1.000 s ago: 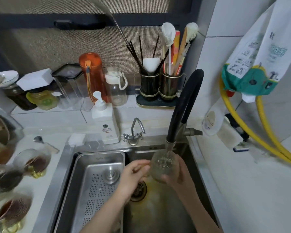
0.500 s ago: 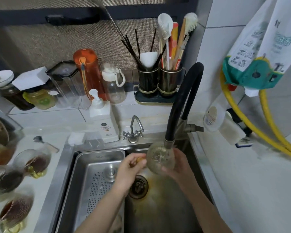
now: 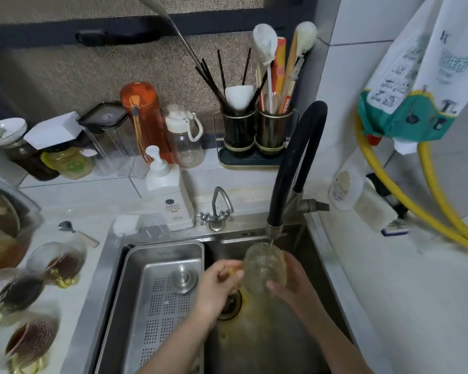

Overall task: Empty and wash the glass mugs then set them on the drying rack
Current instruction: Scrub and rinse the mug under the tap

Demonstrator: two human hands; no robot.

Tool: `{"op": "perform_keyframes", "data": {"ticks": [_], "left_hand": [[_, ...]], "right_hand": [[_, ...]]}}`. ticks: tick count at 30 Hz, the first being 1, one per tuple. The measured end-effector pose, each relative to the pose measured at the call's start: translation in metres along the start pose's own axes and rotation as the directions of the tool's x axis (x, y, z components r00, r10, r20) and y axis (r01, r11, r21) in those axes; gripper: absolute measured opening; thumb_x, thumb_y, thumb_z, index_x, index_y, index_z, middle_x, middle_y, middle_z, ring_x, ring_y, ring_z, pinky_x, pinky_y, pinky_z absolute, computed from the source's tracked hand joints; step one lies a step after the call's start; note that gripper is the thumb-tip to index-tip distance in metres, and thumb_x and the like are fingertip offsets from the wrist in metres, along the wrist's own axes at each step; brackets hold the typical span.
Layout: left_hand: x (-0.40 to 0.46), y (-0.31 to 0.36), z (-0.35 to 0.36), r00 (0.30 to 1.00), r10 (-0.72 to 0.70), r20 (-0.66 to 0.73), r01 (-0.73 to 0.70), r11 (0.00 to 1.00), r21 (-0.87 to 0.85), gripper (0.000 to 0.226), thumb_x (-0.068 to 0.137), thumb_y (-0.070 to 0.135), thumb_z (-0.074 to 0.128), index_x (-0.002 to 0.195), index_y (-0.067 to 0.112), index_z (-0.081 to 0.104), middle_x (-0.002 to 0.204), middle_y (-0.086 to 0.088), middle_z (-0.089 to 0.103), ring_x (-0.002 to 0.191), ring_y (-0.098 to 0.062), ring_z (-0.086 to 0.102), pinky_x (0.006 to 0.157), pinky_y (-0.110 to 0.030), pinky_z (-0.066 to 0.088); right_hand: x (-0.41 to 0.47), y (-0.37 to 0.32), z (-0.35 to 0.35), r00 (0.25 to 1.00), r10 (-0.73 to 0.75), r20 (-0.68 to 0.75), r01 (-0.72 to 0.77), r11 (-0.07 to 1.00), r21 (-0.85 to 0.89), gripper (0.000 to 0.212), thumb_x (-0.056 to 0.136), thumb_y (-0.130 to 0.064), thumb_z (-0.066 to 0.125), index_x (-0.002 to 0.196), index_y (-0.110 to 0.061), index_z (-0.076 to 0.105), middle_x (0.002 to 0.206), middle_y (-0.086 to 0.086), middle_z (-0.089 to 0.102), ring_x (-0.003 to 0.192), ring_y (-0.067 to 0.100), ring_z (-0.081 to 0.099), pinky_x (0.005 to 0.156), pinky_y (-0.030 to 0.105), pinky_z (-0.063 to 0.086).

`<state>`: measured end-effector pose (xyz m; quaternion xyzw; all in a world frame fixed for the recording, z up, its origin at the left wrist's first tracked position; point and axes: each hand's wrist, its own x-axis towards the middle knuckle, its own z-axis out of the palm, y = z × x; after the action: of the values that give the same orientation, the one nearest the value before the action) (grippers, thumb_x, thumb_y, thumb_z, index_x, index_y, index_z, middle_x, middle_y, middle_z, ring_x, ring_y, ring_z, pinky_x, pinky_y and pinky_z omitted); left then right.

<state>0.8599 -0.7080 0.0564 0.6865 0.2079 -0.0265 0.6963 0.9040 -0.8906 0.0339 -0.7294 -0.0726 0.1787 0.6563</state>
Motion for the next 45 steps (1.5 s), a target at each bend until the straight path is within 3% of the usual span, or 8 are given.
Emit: {"op": "perform_keyframes", "data": {"ticks": [7, 12, 16, 22, 29, 33, 40, 45], "left_hand": [[0.004, -0.004, -0.002, 0.998, -0.034, -0.056, 0.032, 0.999, -0.031, 0.016, 0.089, 0.014, 0.062, 0.103, 0.017, 0.067, 0.083, -0.008, 0.070, 0.076, -0.018, 0.067, 0.061, -0.025, 0.054], [0.001, -0.001, 0.005, 0.996, 0.077, -0.036, -0.077, 0.997, -0.010, 0.043, 0.082, 0.012, 0.069, 0.123, 0.021, 0.058, 0.103, 0.001, 0.069, 0.092, -0.005, 0.065, 0.078, -0.017, 0.051], [-0.004, 0.005, 0.008, 0.994, 0.098, 0.041, -0.101, 0.993, 0.066, 0.069, 0.078, 0.012, 0.074, 0.135, 0.030, 0.038, 0.119, 0.007, 0.047, 0.098, 0.010, 0.052, 0.072, -0.005, 0.047], [-0.002, 0.013, 0.005, 1.000, -0.025, 0.001, 0.025, 0.991, -0.130, 0.054, 0.076, 0.036, 0.072, 0.125, 0.036, 0.052, 0.123, -0.006, 0.050, 0.111, -0.016, 0.057, 0.077, -0.033, 0.059], [0.004, 0.016, 0.023, 0.981, -0.171, 0.089, 0.180, 0.978, -0.109, 0.054, 0.083, 0.058, 0.054, 0.129, 0.030, 0.052, 0.119, -0.002, 0.066, 0.088, -0.022, 0.070, 0.069, -0.031, 0.059], [0.007, 0.025, 0.045, 0.981, -0.147, 0.128, 0.147, 0.989, 0.005, 0.038, 0.092, 0.054, 0.044, 0.120, 0.032, 0.057, 0.114, 0.003, 0.063, 0.099, -0.018, 0.065, 0.057, -0.021, 0.055], [0.025, 0.015, 0.061, 0.995, 0.000, 0.099, -0.018, 0.984, 0.179, 0.057, 0.067, 0.080, 0.054, 0.111, 0.044, 0.063, 0.133, -0.009, 0.048, 0.121, -0.029, 0.052, 0.088, -0.048, 0.054], [0.010, 0.027, 0.037, 0.980, 0.157, 0.119, -0.182, 0.955, 0.234, 0.047, 0.076, 0.045, 0.072, 0.121, 0.042, 0.058, 0.139, -0.002, 0.035, 0.126, -0.018, 0.044, 0.103, -0.043, 0.046]], "right_hand": [[0.005, -0.008, 0.008, 0.999, 0.022, -0.025, -0.023, 0.999, -0.040, 0.042, 0.077, -0.042, 0.073, 0.116, -0.037, 0.058, 0.110, -0.017, 0.065, 0.107, 0.011, 0.063, 0.093, 0.031, 0.050], [0.006, -0.018, 0.018, 0.989, 0.084, -0.124, -0.076, 0.995, 0.063, 0.065, 0.069, -0.063, 0.064, 0.125, -0.033, 0.054, 0.120, -0.005, 0.063, 0.111, 0.013, 0.061, 0.100, 0.047, 0.047], [0.015, -0.034, 0.033, 0.989, 0.116, -0.088, -0.107, 0.989, 0.099, 0.066, 0.082, -0.049, 0.062, 0.138, -0.021, 0.044, 0.139, -0.004, 0.050, 0.124, 0.012, 0.050, 0.101, 0.030, 0.039], [0.006, -0.048, 0.027, 0.999, 0.001, -0.049, 0.001, 0.999, 0.045, 0.033, 0.084, -0.022, 0.067, 0.115, -0.027, 0.058, 0.102, -0.011, 0.066, 0.091, -0.003, 0.066, 0.079, 0.013, 0.051], [-0.007, -0.052, 0.014, 0.984, -0.124, -0.131, 0.112, 0.989, -0.094, 0.042, 0.072, -0.047, 0.066, 0.109, -0.030, 0.060, 0.104, -0.005, 0.070, 0.097, 0.004, 0.066, 0.083, 0.017, 0.053], [-0.012, -0.038, 0.003, 0.972, -0.090, -0.219, 0.060, 0.988, -0.141, 0.023, 0.086, -0.017, 0.067, 0.099, -0.033, 0.057, 0.095, -0.008, 0.065, 0.090, 0.001, 0.064, 0.087, 0.027, 0.051], [-0.025, -0.032, -0.012, 0.975, 0.002, -0.222, -0.003, 1.000, -0.001, 0.040, 0.087, -0.033, 0.066, 0.121, -0.020, 0.048, 0.097, -0.009, 0.062, 0.087, 0.004, 0.064, 0.081, 0.020, 0.053], [-0.024, -0.036, -0.005, 0.976, 0.083, -0.203, -0.055, 0.989, 0.138, 0.055, 0.079, -0.041, 0.069, 0.123, -0.024, 0.042, 0.108, -0.001, 0.061, 0.092, 0.016, 0.067, 0.081, 0.041, 0.059]]}}
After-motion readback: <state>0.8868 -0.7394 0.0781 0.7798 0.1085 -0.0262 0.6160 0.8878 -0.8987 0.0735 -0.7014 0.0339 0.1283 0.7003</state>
